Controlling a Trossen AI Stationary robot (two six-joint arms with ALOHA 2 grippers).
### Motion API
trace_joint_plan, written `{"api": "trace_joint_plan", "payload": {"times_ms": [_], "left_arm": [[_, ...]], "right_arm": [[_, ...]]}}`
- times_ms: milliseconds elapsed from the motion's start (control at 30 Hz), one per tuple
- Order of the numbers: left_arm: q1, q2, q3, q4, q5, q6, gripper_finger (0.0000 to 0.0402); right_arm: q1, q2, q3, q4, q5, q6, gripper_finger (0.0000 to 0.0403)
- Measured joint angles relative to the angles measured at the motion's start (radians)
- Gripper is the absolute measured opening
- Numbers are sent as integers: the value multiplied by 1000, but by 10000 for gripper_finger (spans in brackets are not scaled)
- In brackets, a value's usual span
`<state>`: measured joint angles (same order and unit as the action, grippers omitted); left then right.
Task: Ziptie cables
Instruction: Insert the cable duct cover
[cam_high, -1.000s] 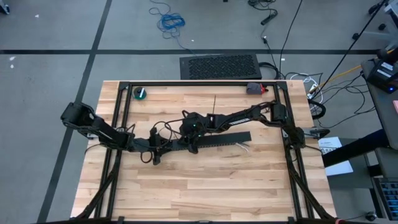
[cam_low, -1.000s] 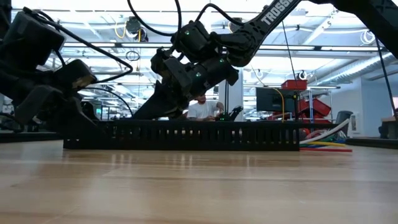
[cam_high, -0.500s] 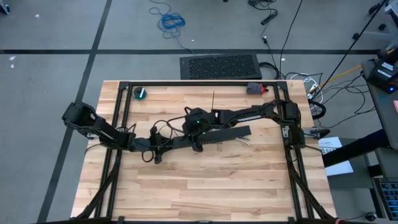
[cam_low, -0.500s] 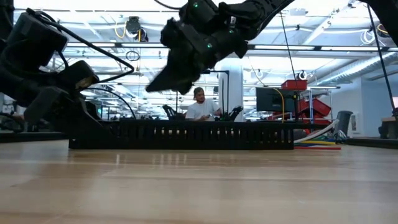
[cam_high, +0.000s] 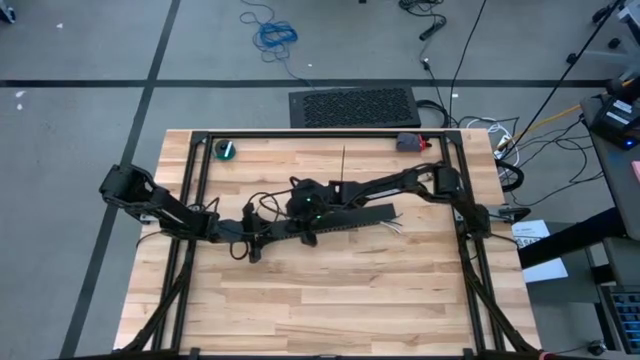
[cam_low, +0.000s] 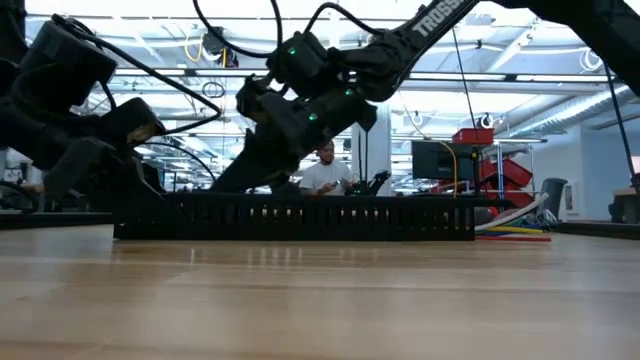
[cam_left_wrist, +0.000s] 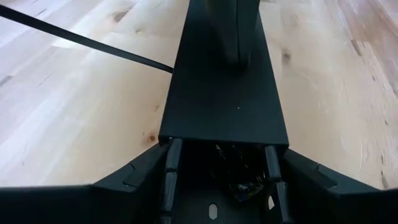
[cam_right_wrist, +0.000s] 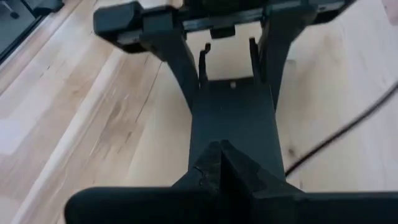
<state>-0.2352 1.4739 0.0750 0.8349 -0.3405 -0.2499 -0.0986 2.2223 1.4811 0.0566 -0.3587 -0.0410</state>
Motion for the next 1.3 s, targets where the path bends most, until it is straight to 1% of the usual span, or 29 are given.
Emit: {"api": "trace_joint_plan", "payload": {"times_ms": [233,300,367,533,667,867,1033,1200,1300], "left_arm": [[9,2,3,25,3,56,227],[13,3,5,34,4,74,234],[18,3,11,31,7,79,252],[19,-7,21,59,1,83,310],[19,-31,21,30,-1,80,337],[19,-69,19,-124,-3,12,339],[19,-84,19,-191,-1,-61,340],[17,-84,10,-189,-1,-88,339],[17,-84,2,-174,-1,-91,330]], "right_arm": [[0,8,7,-4,6,3,0],[0,9,7,-9,11,3,0],[0,9,7,-14,14,3,0],[0,10,7,-10,20,3,0],[-2,10,7,-11,19,3,0],[-14,9,7,-25,9,3,0],[-21,8,7,-69,10,3,0],[-21,5,8,-119,12,-2,0],[-18,5,8,-124,11,-3,0]]}}
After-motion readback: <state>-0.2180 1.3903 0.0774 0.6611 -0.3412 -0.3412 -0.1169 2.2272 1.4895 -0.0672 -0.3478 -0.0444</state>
